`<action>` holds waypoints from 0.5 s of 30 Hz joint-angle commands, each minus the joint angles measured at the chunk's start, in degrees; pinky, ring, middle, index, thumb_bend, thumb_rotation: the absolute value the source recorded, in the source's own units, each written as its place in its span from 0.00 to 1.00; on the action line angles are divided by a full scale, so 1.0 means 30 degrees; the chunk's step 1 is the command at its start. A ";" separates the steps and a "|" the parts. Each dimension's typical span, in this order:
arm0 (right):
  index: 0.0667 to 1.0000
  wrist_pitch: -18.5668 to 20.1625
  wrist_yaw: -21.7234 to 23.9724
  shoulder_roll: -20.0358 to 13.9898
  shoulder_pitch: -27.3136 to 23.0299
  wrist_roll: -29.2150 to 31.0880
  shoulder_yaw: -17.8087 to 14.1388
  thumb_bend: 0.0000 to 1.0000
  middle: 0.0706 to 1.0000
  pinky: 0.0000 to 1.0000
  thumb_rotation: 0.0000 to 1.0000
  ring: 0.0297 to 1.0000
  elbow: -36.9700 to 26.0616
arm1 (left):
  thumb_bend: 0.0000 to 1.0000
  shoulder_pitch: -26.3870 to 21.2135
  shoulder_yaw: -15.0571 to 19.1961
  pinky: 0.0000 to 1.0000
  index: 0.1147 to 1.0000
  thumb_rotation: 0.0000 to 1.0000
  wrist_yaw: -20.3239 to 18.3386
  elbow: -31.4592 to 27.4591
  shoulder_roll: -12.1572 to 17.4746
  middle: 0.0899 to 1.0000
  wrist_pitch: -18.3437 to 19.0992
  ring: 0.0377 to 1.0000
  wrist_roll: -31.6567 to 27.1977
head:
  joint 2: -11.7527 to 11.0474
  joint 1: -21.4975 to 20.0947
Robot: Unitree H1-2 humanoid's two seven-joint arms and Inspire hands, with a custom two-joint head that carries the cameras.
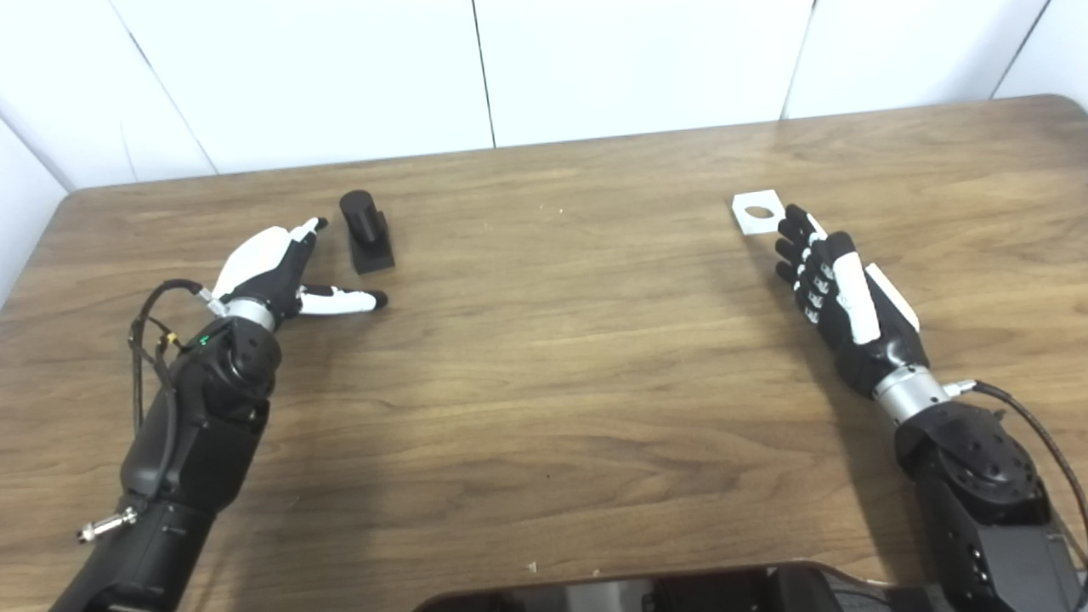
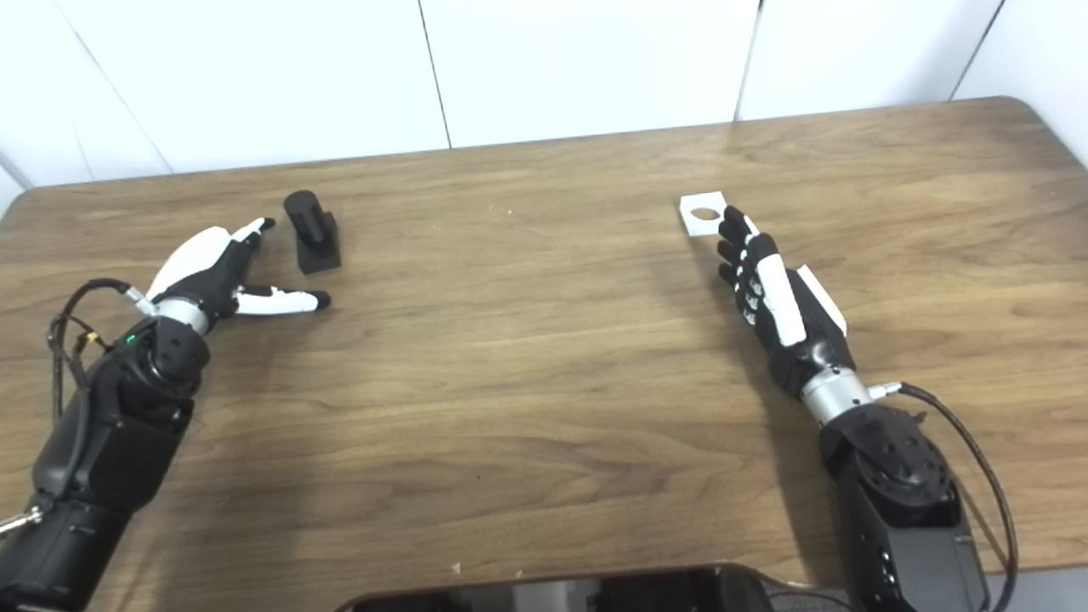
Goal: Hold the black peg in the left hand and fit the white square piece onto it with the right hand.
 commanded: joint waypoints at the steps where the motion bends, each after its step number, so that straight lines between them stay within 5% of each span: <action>1: 1.00 -0.0193 0.0298 -0.0311 -0.0179 0.0149 0.0017 0.66 1.00 1.00 1.00 1.00 -0.0222 | 0.92 -0.1245 0.0001 1.00 0.98 0.48 0.0943 -0.0070 0.0745 1.00 -0.0682 1.00 0.0511 | 0.0011 0.0028; 15: 1.00 0.0043 0.0274 -0.0342 -0.0200 0.0051 0.0201 0.66 1.00 1.00 1.00 1.00 -0.0208 | 0.91 -0.1730 -0.0672 1.00 0.97 0.50 0.0880 0.0005 0.1095 1.00 -0.0815 1.00 0.1221 | -0.0165 0.0177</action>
